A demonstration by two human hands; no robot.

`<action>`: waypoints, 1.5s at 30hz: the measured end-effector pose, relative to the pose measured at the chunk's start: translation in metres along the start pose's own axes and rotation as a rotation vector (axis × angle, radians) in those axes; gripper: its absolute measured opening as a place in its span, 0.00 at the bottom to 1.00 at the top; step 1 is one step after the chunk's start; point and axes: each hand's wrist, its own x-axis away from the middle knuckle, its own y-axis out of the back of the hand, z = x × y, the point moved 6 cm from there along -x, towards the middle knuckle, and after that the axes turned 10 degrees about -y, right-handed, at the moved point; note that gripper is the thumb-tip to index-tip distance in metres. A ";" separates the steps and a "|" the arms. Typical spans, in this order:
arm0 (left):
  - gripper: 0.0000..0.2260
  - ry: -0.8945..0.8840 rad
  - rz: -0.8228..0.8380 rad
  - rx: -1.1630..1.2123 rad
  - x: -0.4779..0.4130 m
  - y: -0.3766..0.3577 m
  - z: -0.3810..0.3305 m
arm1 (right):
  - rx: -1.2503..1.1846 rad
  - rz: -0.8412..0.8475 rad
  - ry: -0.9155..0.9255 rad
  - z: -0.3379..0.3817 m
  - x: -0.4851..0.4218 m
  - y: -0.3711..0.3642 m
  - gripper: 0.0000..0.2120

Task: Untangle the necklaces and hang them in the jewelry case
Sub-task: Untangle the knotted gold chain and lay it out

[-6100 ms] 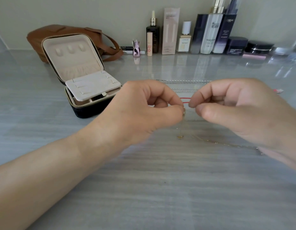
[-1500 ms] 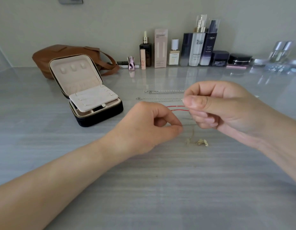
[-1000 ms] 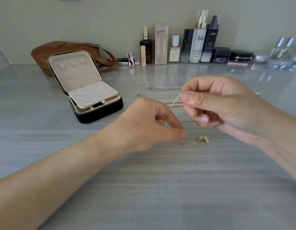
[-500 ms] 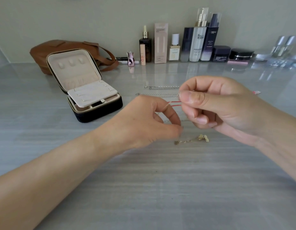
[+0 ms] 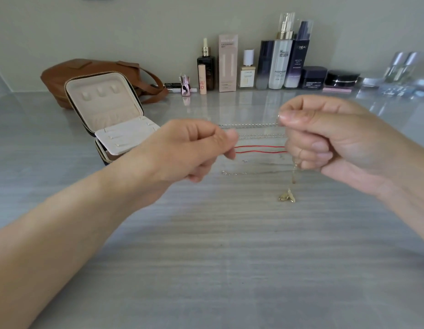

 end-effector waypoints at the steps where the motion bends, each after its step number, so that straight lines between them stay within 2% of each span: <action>1: 0.10 -0.020 -0.017 0.019 0.000 0.001 0.000 | 0.004 0.009 -0.002 0.000 0.000 -0.001 0.06; 3: 0.06 -0.075 -0.023 -0.019 0.000 -0.002 -0.001 | 0.061 0.027 -0.005 -0.001 0.000 -0.005 0.07; 5: 0.14 -0.104 0.055 -0.019 0.000 -0.012 -0.002 | 0.160 0.042 -0.002 -0.002 0.000 -0.011 0.08; 6: 0.14 -0.111 0.115 -0.020 0.001 -0.020 -0.004 | 0.200 0.049 0.003 -0.002 0.000 -0.014 0.09; 8: 0.08 -0.106 0.180 -0.029 0.005 -0.030 -0.006 | 0.240 0.055 0.015 -0.003 0.000 -0.019 0.09; 9: 0.05 -0.097 0.166 -0.035 0.005 -0.031 -0.006 | 0.247 0.052 0.017 -0.003 0.001 -0.020 0.08; 14: 0.13 -0.040 0.130 -0.066 0.008 -0.015 -0.009 | 0.350 0.008 0.025 -0.002 0.003 -0.018 0.10; 17: 0.15 -0.010 0.182 -0.136 0.008 0.000 -0.012 | 0.642 -0.031 -0.014 -0.005 0.001 -0.007 0.05; 20: 0.17 0.046 0.217 -0.294 0.008 0.014 -0.009 | 0.935 0.083 -0.134 -0.018 0.000 -0.002 0.04; 22: 0.21 0.111 0.281 -0.386 0.010 0.016 -0.004 | 0.980 0.143 -0.215 -0.028 0.001 0.000 0.06; 25: 0.20 0.178 0.396 -0.583 0.016 0.012 0.001 | 0.996 0.147 -0.218 -0.032 0.001 0.001 0.06; 27: 0.15 0.199 0.393 -0.692 0.016 0.013 0.001 | 1.005 0.136 -0.186 -0.030 0.001 0.002 0.07; 29: 0.16 0.145 0.337 -0.733 0.015 0.013 -0.004 | 0.946 0.150 -0.145 -0.026 0.001 0.000 0.08; 33: 0.06 -0.050 0.112 -0.436 0.006 -0.006 -0.007 | 0.657 0.201 -0.032 -0.012 0.001 -0.010 0.10; 35: 0.05 -0.050 0.115 -0.263 0.003 -0.024 -0.001 | 0.493 0.155 0.053 -0.001 0.000 -0.010 0.08; 37: 0.04 -0.017 0.112 -0.075 0.003 -0.033 0.001 | 0.393 0.091 0.113 0.007 0.000 -0.008 0.10; 39: 0.05 -0.019 0.093 0.033 0.001 -0.032 -0.001 | 0.368 0.042 0.139 0.011 0.001 -0.006 0.10; 42: 0.03 -0.025 0.066 0.061 0.000 -0.025 -0.003 | 0.396 -0.009 0.156 0.013 0.002 -0.005 0.11; 45: 0.09 -0.044 0.029 0.044 0.000 -0.019 -0.006 | 0.451 -0.049 0.182 0.020 0.004 -0.006 0.12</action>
